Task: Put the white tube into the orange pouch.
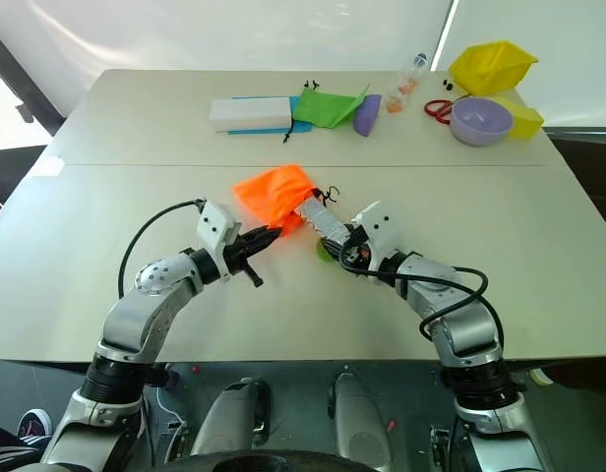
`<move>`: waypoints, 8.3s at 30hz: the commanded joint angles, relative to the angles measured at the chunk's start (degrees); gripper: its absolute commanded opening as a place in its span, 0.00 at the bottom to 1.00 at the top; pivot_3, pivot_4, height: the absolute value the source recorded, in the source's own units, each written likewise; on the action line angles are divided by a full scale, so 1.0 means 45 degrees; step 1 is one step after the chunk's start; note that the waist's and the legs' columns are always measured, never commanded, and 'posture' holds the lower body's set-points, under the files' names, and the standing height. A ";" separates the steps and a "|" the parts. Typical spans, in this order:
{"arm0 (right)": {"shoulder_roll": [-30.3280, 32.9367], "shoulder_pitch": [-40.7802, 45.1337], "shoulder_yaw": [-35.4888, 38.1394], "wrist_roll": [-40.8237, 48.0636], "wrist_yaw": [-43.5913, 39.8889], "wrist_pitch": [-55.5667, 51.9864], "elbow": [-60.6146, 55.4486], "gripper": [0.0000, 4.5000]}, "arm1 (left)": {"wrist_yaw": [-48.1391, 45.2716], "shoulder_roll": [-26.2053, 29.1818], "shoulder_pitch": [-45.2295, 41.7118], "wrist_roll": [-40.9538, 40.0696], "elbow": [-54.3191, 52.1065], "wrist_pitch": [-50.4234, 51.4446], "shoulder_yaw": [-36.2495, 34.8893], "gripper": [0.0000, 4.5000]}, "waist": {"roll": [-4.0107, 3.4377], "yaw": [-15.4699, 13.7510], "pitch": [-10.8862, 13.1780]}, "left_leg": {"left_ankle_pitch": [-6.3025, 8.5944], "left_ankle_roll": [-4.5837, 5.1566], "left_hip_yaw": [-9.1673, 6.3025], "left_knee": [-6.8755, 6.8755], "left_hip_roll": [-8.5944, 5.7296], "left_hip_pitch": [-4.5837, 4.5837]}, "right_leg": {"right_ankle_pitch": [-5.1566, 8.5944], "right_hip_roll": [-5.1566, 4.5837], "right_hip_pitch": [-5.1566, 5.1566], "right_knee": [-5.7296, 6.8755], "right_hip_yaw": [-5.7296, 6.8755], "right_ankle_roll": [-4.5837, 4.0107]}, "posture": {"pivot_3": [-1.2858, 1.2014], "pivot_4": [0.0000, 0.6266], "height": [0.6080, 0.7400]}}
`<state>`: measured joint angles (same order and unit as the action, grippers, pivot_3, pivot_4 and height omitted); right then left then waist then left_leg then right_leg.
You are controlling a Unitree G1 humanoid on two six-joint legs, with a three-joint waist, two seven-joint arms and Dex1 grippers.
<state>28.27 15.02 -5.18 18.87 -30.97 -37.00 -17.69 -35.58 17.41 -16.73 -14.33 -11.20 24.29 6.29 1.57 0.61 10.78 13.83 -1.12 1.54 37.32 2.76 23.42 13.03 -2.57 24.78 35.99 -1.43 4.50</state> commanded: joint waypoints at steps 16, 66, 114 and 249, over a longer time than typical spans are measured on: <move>-0.1815 0.0204 -0.1361 -0.0746 0.1096 -0.0528 -0.0954 0.41 | -0.0801 0.0677 0.0331 -0.0166 -0.0453 -0.0523 0.0125 0.00 | 0.0003 0.0066 0.0000 | 0.0000 0.0000 -0.0027 -0.0009 0.0009 -0.0020 | -0.0029 0.0026 0.0007 0.0008 0.0002 -0.0045 | 0.52 0.24 1.00; -0.5673 0.2466 -0.1512 -0.1381 0.1752 -0.1492 0.2507 1.00 | -0.0689 0.0622 0.0807 -0.0155 -0.0193 -0.0573 -0.0026 0.00 | -0.0001 0.0070 -0.0002 | 0.0000 -0.0001 -0.0013 -0.0012 0.0003 -0.0007 | -0.0011 0.0000 0.0016 0.0015 0.0002 -0.0014 | 0.52 0.24 1.00; 0.0554 -0.0035 0.1273 0.0804 -0.1567 -0.1911 -0.0971 0.02 | -0.2692 0.3116 0.1098 -0.0165 0.2115 -0.2584 -0.1107 0.00 | -0.0005 0.0078 0.0002 | 0.0001 -0.0001 0.0004 -0.0046 0.0010 0.0017 | -0.0004 0.0001 0.0052 -0.0019 -0.0002 -0.0017 | 0.52 0.24 1.00; 0.1687 -0.0001 0.2303 -0.1603 -0.0243 0.1956 0.2225 0.00 | -1.1472 0.1087 -1.0569 0.6294 1.7079 -1.1788 0.3293 0.15 | 0.0008 0.0066 0.0009 | 0.0012 0.0025 -0.0031 0.0042 -0.0004 0.0016 | -0.0005 0.0042 0.0011 0.0039 -0.0009 0.0010 | 0.52 0.24 1.00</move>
<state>34.17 14.24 1.06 13.04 -33.68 -29.35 -8.24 -84.88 19.82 -65.19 13.31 65.75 -28.46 21.01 1.61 0.91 10.82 13.88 -1.01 1.40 37.51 2.75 23.49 13.01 -2.38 24.83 36.17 -1.48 4.55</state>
